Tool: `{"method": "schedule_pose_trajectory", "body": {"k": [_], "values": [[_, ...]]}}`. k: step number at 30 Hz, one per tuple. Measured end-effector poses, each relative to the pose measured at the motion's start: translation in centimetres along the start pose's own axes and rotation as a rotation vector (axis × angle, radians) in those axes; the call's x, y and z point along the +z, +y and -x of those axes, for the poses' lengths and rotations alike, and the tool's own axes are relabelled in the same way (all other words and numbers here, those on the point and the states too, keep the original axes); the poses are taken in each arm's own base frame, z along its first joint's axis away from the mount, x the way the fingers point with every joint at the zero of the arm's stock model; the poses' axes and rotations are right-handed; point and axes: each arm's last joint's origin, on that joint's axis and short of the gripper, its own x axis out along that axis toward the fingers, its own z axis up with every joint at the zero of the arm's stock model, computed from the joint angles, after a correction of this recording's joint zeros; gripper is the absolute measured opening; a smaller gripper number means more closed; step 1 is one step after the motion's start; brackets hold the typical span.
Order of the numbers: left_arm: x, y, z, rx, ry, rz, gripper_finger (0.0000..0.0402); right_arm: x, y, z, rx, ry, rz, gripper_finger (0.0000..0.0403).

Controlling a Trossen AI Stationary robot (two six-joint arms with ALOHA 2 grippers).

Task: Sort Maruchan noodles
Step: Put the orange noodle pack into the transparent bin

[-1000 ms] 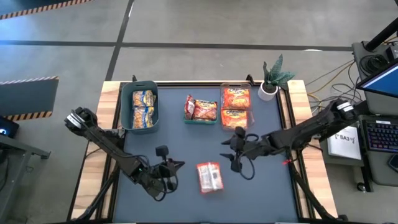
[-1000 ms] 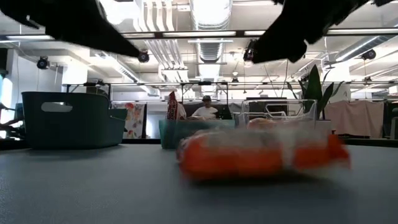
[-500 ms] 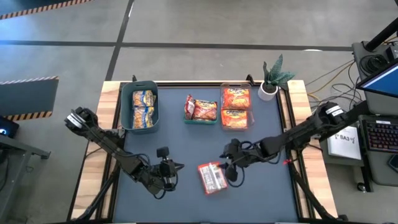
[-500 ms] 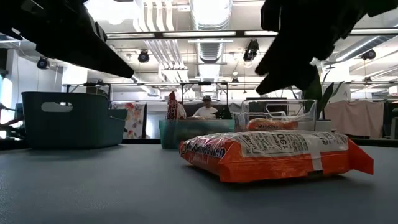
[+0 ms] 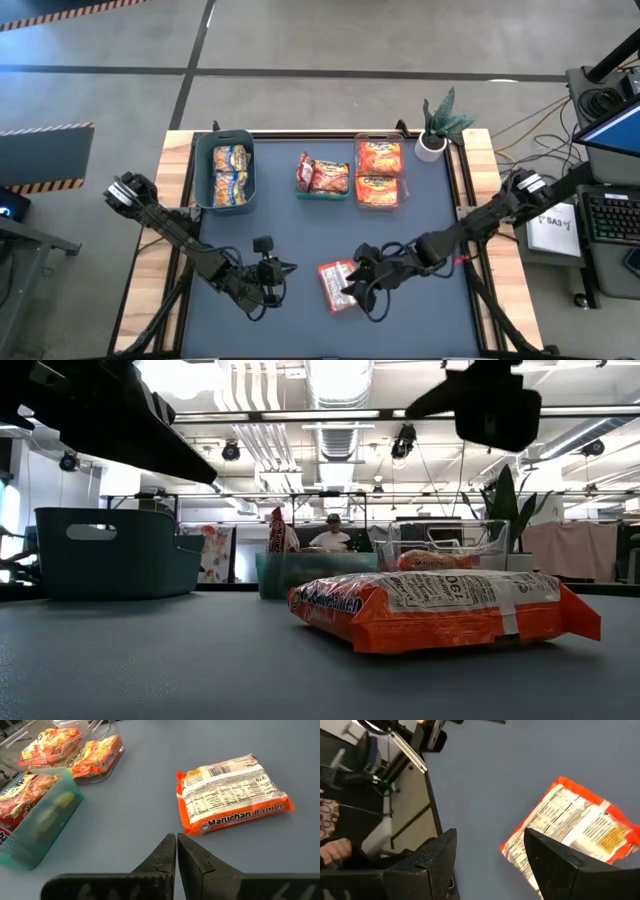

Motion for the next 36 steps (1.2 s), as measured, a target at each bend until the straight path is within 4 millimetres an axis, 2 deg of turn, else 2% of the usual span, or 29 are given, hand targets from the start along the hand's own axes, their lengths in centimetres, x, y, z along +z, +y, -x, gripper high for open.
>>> {"method": "schedule_pose_trajectory", "body": {"k": [6,12,21,25,30,36], "values": [[0.0,0.0,0.0,0.000,-0.002,-0.003,0.0000,-0.1,2.0,-1.2,-0.120,0.089,0.019,0.0219],[0.2,-0.3,-0.1,-0.063,-0.009,0.032,0.0000,-0.5,2.0,-2.7,-0.322,0.178,-0.070,0.0219],[-1.0,-2.3,-1.4,-0.191,0.006,0.058,0.0000,-2.2,0.5,-5.2,-0.407,0.234,-0.104,0.0219],[-1.3,-3.0,-1.9,-0.220,-0.017,0.081,0.0000,-2.4,0.3,-5.0,-0.428,0.253,-0.106,0.0219],[-1.0,-3.5,-2.2,-0.226,-0.039,0.096,0.0003,-3.0,0.9,-3.6,-0.425,0.286,-0.074,0.0219],[-0.1,-4.8,-3.2,-0.216,-0.056,0.087,0.0047,-4.9,1.0,-3.1,-0.428,0.324,-0.012,0.0219]]}}
